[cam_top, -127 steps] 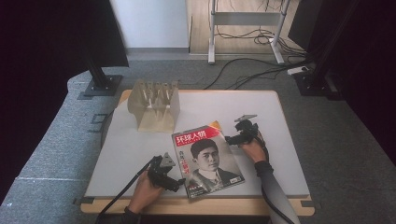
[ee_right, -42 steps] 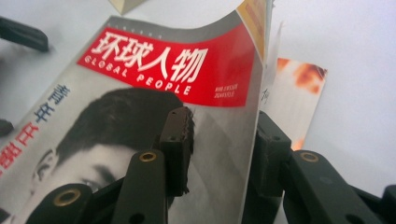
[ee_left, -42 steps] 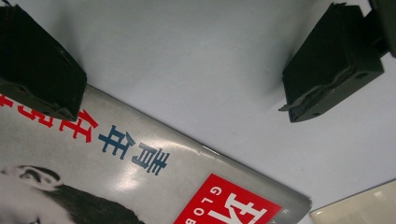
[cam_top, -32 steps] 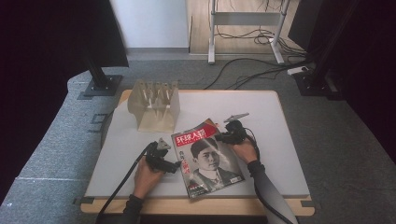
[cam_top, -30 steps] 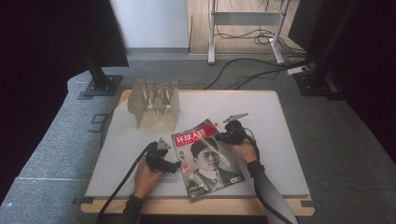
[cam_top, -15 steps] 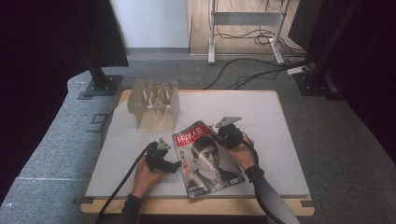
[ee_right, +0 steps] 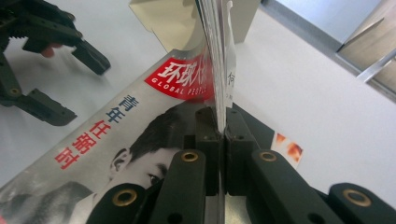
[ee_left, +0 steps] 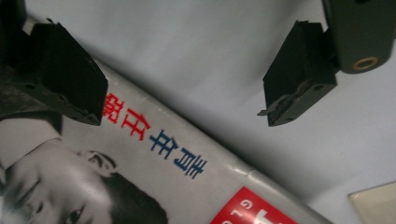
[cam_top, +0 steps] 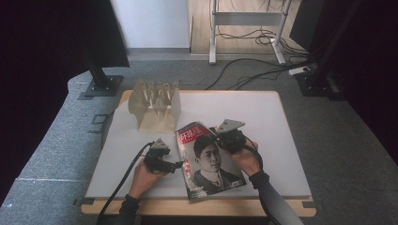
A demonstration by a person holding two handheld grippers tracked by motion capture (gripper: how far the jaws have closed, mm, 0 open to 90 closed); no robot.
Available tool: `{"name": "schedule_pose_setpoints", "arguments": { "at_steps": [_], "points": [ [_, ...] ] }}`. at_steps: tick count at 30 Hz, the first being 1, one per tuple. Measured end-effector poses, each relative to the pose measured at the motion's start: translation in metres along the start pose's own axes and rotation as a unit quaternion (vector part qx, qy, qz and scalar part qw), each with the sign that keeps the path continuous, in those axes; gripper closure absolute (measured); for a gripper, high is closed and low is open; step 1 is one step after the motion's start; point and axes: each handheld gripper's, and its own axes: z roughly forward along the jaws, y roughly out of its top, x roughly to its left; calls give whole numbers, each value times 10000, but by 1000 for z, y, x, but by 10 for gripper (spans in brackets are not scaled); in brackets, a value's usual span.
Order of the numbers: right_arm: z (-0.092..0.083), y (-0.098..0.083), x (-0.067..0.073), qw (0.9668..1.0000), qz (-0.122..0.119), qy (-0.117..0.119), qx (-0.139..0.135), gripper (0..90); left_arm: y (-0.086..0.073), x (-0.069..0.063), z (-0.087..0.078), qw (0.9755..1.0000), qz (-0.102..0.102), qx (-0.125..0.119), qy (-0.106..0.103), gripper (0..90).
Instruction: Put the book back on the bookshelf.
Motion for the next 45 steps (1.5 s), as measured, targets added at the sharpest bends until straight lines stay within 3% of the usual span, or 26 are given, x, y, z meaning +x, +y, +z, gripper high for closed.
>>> {"name": "schedule_pose_setpoints", "arguments": {
  "at_steps": [9,16,20,29,34,42,45],
  "points": [
    [-20,9,5,9996,-157,43,-235,859,14,-4,16,9987,208,343,-317,156],
    [-27,12,8,9991,-285,81,-308,859,21,-4,25,9957,212,416,-800,196],
    [-28,12,9,9989,-320,106,-316,859,27,-7,25,9949,338,567,-766,224],
    [-36,18,7,9980,-352,221,-466,859,47,1,20,9895,271,996,-1014,377],
    [-40,20,7,9974,-377,269,-557,859,57,3,16,9903,191,966,-981,450],
    [-45,23,3,9970,-414,256,-608,859,76,3,6,9886,68,1107,-1021,619],
    [-45,24,2,9970,-432,229,-593,858,83,-1,1,9884,120,1151,-984,657]
  ]
}}
